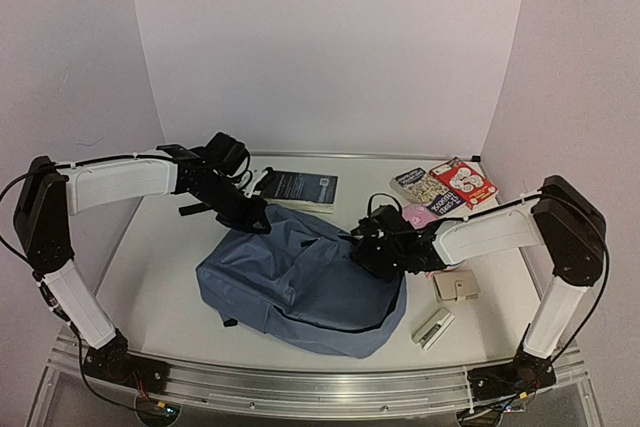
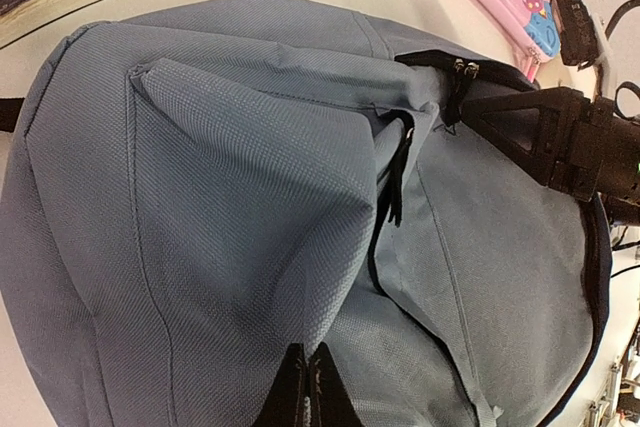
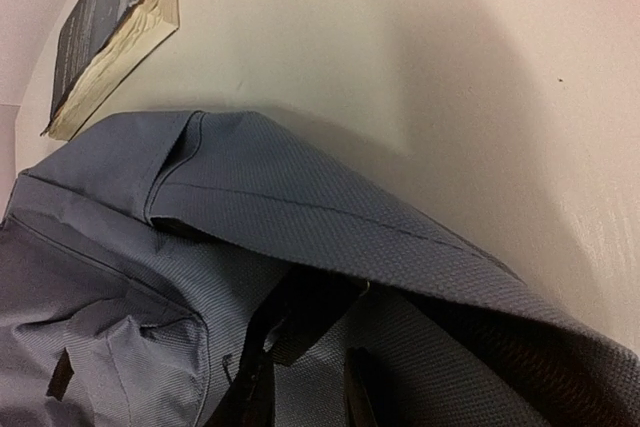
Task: Pack the student bag
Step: Unzip the student bag at the center of the board.
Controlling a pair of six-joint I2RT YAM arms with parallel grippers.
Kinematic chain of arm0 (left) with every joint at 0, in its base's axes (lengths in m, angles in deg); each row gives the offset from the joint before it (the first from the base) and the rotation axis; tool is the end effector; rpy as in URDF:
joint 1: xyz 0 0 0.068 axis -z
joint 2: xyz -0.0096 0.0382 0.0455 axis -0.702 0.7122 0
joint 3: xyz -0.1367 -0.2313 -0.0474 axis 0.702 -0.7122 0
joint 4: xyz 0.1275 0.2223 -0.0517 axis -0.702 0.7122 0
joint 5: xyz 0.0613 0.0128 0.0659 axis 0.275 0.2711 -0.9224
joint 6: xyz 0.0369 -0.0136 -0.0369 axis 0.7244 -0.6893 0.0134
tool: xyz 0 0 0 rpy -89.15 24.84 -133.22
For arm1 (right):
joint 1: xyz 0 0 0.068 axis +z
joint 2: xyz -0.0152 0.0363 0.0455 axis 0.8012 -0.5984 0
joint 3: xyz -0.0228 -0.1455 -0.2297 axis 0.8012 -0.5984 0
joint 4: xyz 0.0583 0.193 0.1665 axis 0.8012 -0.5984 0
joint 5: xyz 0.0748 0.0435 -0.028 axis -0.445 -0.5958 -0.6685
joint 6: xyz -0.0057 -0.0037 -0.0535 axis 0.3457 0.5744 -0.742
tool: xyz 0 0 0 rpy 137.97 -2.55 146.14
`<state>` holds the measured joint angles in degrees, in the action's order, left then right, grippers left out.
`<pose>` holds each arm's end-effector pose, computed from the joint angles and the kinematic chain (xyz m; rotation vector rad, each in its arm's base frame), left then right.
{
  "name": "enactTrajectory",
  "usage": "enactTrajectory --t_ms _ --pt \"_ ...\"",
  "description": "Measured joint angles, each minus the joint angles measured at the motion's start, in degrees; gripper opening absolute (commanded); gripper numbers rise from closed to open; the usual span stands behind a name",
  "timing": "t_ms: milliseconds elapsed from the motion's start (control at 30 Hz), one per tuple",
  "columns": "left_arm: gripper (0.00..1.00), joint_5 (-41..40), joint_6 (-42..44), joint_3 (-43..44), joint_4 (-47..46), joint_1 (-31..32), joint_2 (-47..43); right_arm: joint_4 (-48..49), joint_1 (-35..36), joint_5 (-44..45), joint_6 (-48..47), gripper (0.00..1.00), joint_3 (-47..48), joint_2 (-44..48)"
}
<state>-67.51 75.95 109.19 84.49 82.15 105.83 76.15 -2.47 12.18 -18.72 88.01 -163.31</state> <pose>0.2706 -0.2238 0.2477 0.7308 2.5904 -0.7597 0.2330 0.2772 0.1497 0.5151 2.4942 0.7803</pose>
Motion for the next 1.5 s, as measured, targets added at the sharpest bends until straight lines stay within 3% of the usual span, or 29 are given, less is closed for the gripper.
enactTrajectory --t_ms 200,533,800,1200,1267,1433,1500 --pt "0.00 -0.71 0.02 0.00 -0.15 0.04 -0.07 1.66 0.01 1.06 1.69 0.23 -0.38 -0.92" --pt "0.00 -1.01 0.01 0.00 -0.18 0.07 -0.07 2.87 0.02 2.38 2.70 0.00 -0.37 -3.39" --pt "0.00 -2.39 -0.19 -0.62 -0.38 0.17 -0.26 3.42 -0.01 4.32 2.67 0.00 -1.40 -2.13" --pt "0.00 -6.51 -1.81 -0.63 -0.24 0.06 -0.26 4.23 -0.01 7.05 3.52 0.00 -8.22 9.02" --pt "0.00 -6.59 -1.86 -0.63 -0.26 0.01 -0.27 4.58 -0.01 6.31 2.63 0.06 -8.27 9.05" --pt "0.00 -6.54 -1.84 -0.63 -0.27 -0.09 -0.27 6.12 -0.01 2.55 0.66 0.32 -6.69 8.94" --pt "0.00 -6.54 -1.84 -0.63 -0.27 -0.13 -0.28 6.80 -0.01 2.02 0.64 0.36 -5.80 8.64"
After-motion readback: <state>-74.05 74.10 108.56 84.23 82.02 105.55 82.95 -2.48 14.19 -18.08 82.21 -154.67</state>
